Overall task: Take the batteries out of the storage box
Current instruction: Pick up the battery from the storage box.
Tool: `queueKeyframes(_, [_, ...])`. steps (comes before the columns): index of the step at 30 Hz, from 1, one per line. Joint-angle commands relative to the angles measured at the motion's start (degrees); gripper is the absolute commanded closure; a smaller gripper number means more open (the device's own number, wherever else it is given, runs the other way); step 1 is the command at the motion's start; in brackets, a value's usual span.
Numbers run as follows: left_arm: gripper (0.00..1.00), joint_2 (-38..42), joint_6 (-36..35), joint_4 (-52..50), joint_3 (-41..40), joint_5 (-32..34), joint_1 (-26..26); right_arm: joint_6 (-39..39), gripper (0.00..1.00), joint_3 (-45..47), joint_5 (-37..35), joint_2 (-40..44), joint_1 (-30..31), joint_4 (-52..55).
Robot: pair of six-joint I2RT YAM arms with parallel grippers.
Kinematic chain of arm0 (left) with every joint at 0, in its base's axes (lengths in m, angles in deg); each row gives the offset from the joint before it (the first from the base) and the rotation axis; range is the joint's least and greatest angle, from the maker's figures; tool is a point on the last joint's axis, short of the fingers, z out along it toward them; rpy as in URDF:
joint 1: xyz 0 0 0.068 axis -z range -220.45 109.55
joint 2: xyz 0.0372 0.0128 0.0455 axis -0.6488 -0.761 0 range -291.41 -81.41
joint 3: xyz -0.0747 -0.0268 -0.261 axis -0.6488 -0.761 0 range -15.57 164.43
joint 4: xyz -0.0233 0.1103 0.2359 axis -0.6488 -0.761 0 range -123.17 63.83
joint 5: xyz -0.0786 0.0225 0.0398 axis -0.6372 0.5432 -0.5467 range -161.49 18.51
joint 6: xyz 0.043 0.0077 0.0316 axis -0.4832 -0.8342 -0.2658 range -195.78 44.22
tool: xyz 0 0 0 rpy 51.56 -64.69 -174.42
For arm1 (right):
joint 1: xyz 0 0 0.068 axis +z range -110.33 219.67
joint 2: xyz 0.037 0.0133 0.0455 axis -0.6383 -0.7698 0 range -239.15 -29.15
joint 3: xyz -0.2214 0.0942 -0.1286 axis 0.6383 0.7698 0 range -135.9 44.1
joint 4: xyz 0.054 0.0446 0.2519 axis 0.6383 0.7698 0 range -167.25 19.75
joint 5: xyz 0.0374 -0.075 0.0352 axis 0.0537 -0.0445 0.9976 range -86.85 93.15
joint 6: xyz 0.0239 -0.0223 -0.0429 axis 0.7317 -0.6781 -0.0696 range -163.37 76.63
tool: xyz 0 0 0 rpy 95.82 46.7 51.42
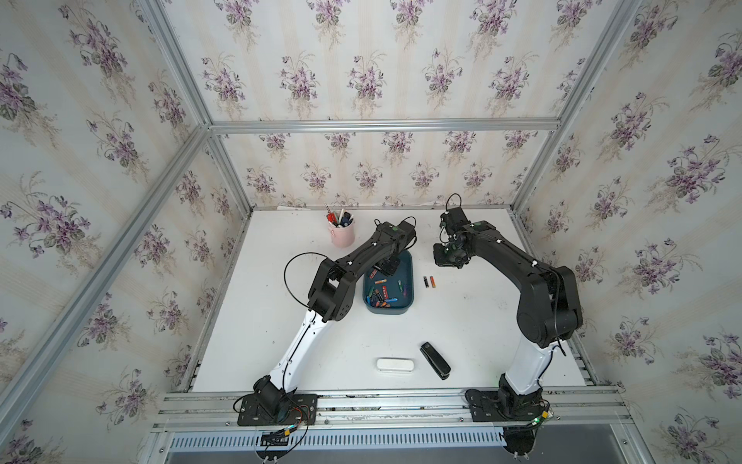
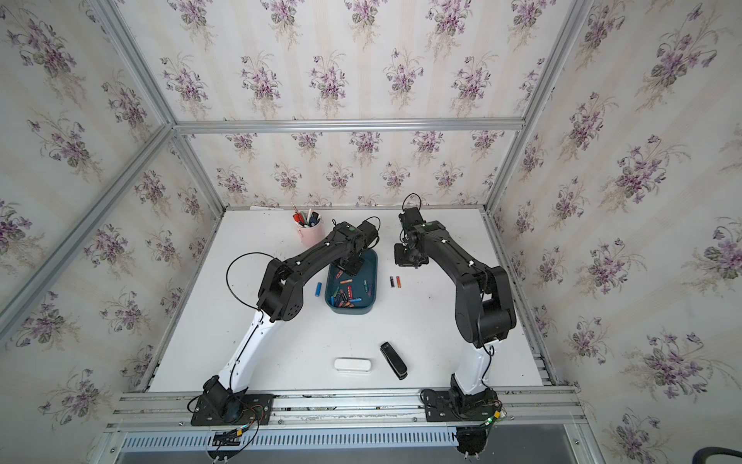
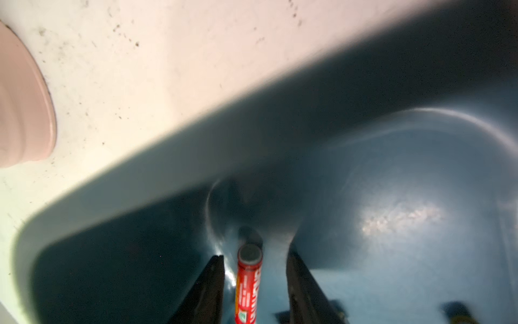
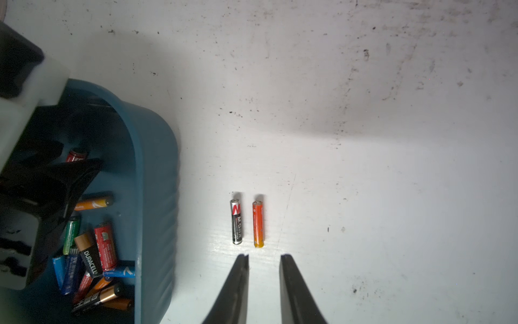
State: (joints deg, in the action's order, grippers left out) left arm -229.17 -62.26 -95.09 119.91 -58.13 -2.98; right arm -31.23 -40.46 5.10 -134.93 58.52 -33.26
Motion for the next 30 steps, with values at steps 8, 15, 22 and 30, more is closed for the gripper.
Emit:
queueKeyframes(8, [0.7,-0.1,0.4,-3.2,-2.2,-8.1,-0.5,0.2,0.75,-1.2,-0.7,-0.4,0.0,1.2])
queueKeyframes(15, [0.76,1.8,1.1,-3.6,-2.4,-10.3,-1.0,0.8,0.76,-0.8,-0.5,0.2,0.0,0.8])
queueKeyframes(22, [0.83,3.7,1.7,-2.9,-2.6,-15.2,-2.4,0.9,0.76,-0.5,-0.6,0.9,0.0,0.8])
queueKeyframes(30, [0.83,7.8,3.3,-1.2,-3.8,-20.6,-3.8,1.2,0.76,0.2,-0.2,1.5,0.0,0.3])
